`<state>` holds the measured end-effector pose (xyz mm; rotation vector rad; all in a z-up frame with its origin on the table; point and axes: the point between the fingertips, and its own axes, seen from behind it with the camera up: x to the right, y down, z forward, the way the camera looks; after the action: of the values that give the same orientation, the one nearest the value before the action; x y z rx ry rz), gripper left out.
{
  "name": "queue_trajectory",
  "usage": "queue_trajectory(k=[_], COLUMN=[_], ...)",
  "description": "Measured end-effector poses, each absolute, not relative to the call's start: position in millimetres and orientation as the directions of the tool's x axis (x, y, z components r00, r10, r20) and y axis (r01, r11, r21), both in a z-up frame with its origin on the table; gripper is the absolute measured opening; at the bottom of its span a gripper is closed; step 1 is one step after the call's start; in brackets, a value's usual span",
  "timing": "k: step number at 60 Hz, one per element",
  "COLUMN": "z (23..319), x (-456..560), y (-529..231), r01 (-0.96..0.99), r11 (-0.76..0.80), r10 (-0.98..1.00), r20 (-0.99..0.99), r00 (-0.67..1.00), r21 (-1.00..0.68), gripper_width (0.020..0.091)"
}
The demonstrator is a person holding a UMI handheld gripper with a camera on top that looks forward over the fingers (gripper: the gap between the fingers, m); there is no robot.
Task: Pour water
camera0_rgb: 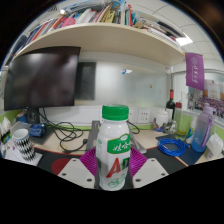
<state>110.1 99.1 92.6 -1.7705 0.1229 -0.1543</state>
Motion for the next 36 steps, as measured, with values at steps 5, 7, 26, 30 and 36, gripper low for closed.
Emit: queue_trajectory(k=[5, 7, 26, 30, 36], z=[94, 95, 136, 145, 156], x=[109, 110, 85, 70, 33], y=[101, 101, 112, 119, 132], r01=[0.017, 0.021, 0.327, 0.492, 0.707], r11=[-0.191, -0.187, -0.265, -0.305, -0.279], r10=[-0.163, -0.164, -0.106, -0.04, 0.08], r20=[0.049, 0.052, 0.364, 0.527, 0.718], r00=[0.986, 0.985, 0.925, 0.849, 0.691], r21=[-0.981, -0.982, -0.907, -0.815, -0.65], gripper_width=[0.0376, 0.0377, 0.0375, 0.0374, 0.0374])
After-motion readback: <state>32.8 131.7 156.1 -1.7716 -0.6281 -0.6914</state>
